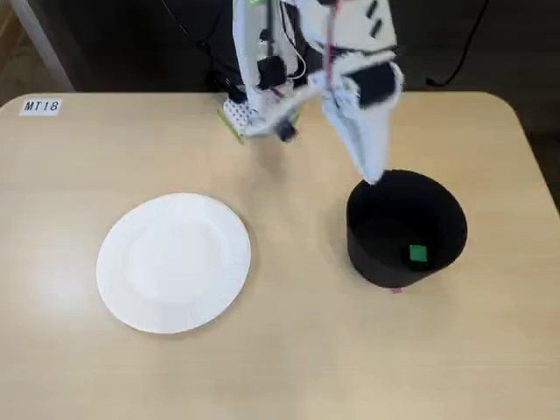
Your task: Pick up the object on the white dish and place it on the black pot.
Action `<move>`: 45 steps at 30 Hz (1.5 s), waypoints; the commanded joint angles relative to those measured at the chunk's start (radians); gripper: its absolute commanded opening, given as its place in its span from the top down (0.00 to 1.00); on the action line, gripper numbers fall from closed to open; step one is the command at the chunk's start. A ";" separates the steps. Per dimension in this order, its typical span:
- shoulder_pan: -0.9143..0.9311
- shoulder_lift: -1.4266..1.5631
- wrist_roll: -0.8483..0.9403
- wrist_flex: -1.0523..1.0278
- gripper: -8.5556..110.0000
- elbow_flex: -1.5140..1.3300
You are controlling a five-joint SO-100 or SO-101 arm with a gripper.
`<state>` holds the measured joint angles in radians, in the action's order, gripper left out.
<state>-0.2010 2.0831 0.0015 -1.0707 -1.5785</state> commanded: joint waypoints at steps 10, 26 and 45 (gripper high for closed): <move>0.276 0.736 -0.012 0.000 0.93 -0.568; 0.236 1.095 0.014 0.025 0.93 -1.040; 0.173 1.247 0.031 0.081 0.93 -1.413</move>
<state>-0.0138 3.2152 0.0230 -1.0094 -2.9713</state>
